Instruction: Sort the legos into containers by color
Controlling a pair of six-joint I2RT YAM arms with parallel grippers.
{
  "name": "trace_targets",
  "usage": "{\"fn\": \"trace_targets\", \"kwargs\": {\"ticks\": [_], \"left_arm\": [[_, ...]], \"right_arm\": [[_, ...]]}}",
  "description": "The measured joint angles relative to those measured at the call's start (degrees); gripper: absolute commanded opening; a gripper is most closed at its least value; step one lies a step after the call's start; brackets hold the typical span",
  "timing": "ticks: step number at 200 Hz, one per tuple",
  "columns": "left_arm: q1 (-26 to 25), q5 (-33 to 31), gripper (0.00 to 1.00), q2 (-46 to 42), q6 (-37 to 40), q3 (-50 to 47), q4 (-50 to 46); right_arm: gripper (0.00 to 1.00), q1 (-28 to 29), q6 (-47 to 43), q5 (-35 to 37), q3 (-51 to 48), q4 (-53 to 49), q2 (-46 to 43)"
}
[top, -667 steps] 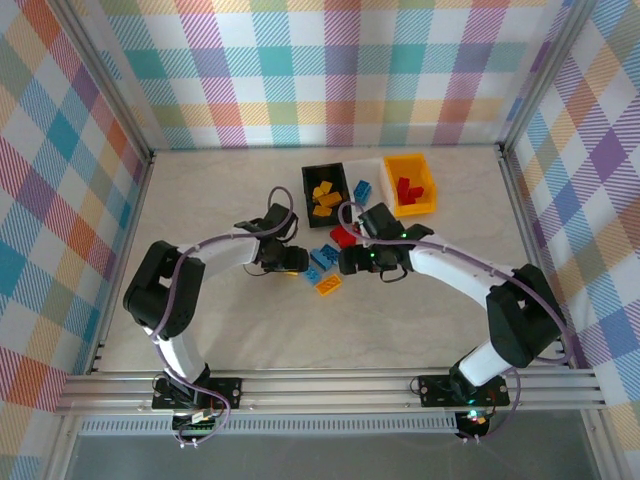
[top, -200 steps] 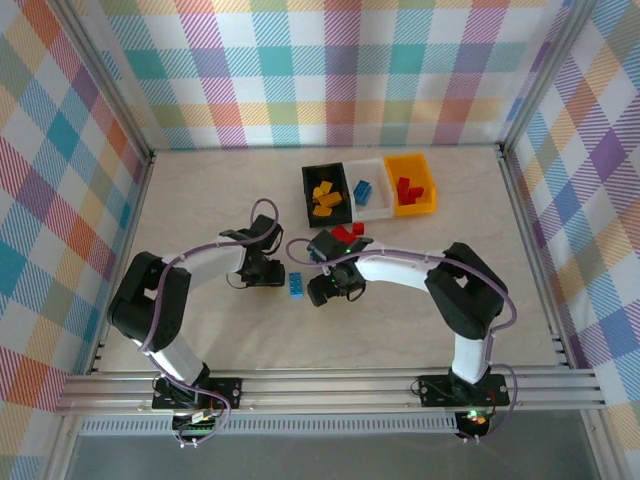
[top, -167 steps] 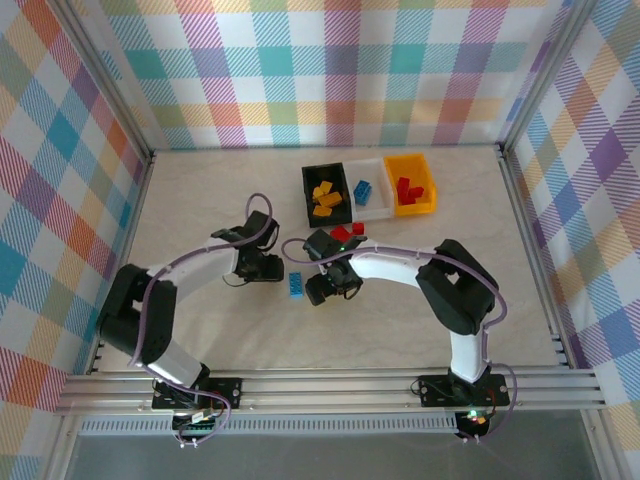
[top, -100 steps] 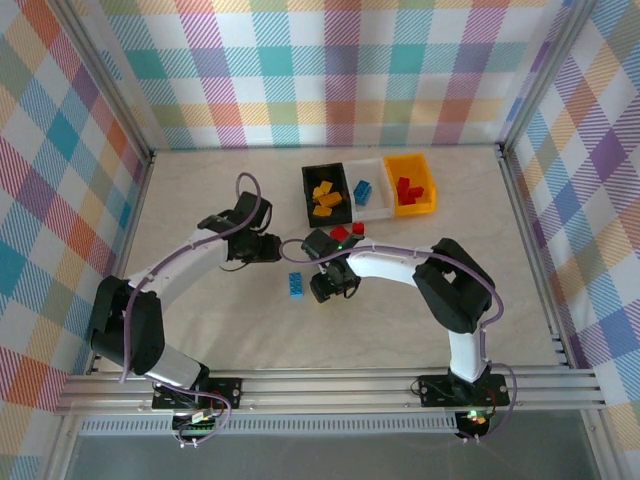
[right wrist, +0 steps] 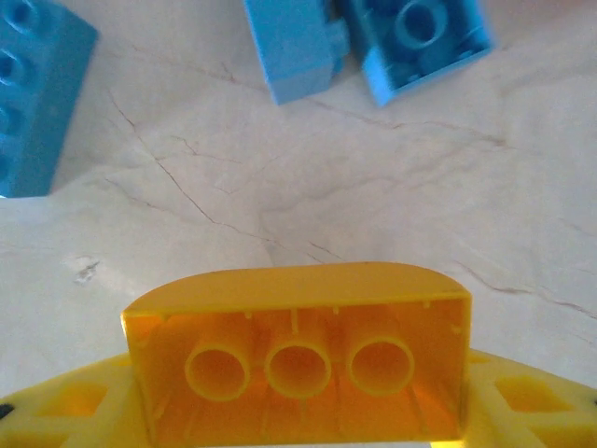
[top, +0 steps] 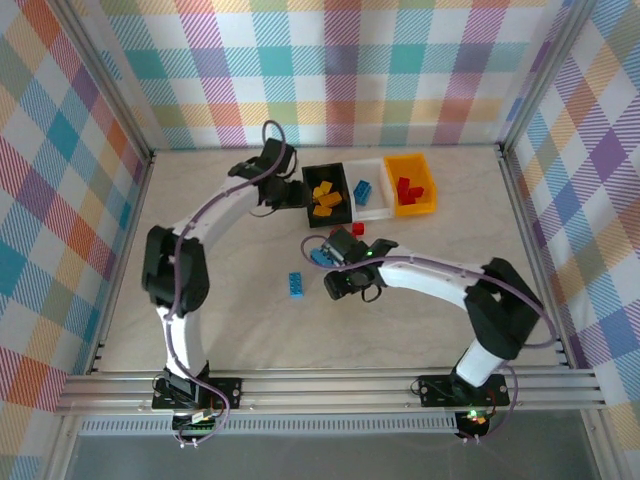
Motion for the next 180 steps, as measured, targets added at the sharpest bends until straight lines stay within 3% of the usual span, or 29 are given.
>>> {"fn": "trace_targets", "kwargs": {"ticks": [28,61,79,105,122,137,180], "left_arm": [[-1.0,1.1,0.49,12.8,0.6,15.3,-1.1],[-1.3,1.8,0.68,25.0,1.7,31.7,-5.2],[-1.3,2.3,0.76,28.2,2.0,38.0,-7.3],[-1.3,3.0,0.78,28.3,1.7,39.8,-9.1],[-0.9,2.3,0.79,25.9,1.4,35.8,-9.1],[-0.4,0.8,0.82,20.1,0.3,26.6,-8.6],[7.4,-4.2,0.86,-9.1,-2.8,-5.2,-4.9]], "right_arm": [[0.60,-3.9,-0.1,-0.6,0.5,-0.3,-4.3],[0.60,-9.0,-0.4,-3.4,4.0,-0.8,-4.6],[0.60,-11.1,-0.8,-4.6,7.8,-1.0,-3.9],[0.60,-13.2,-1.8,-6.3,14.2,-0.4,-0.6],[0.60,-14.3,-2.2,-7.6,18.6,-0.1,3.1],[0.60,-15.1,-2.6,-8.5,23.5,0.1,7.5],[0.60,-16.8,-3.5,-10.8,39.2,0.2,22.6]]}}
